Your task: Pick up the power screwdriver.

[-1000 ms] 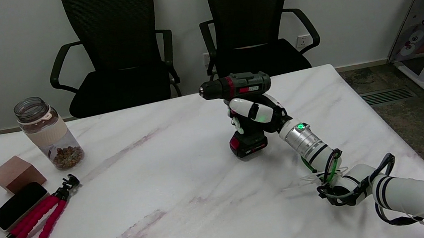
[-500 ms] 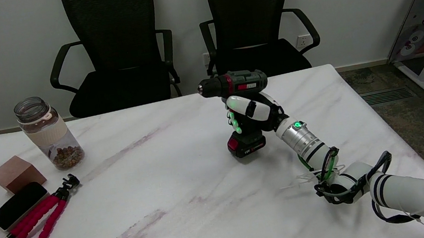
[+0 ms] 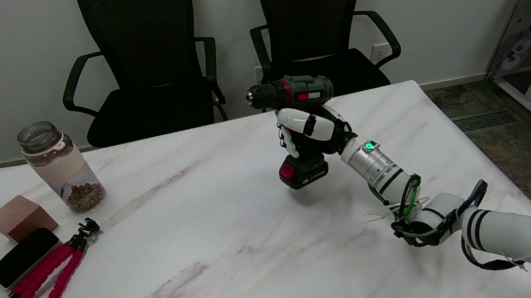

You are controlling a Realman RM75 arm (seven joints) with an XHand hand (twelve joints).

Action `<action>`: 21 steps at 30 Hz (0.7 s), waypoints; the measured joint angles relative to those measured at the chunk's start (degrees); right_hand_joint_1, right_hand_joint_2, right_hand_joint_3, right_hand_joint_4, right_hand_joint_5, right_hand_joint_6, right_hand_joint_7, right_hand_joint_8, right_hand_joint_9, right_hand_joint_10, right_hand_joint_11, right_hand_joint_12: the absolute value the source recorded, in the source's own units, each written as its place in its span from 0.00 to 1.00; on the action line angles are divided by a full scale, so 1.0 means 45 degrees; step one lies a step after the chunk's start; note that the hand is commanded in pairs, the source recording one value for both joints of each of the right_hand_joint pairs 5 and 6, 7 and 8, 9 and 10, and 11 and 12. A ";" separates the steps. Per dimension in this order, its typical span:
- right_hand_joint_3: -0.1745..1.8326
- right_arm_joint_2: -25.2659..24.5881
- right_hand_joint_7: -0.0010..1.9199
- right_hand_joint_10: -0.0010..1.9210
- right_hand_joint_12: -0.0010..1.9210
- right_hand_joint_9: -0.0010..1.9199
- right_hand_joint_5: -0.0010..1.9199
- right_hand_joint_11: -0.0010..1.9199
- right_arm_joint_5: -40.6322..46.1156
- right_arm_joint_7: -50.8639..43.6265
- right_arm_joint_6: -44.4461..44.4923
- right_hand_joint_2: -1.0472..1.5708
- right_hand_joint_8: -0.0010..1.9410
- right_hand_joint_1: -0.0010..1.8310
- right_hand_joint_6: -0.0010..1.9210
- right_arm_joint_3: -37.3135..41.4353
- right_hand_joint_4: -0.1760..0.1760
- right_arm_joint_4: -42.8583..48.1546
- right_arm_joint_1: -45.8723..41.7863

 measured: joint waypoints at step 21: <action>0.58 0.0649 1.00 1.00 1.00 1.00 1.00 1.00 -0.0456 -0.0045 0.0341 0.89 0.99 0.48 1.00 0.0123 1.00 -0.1129 0.1589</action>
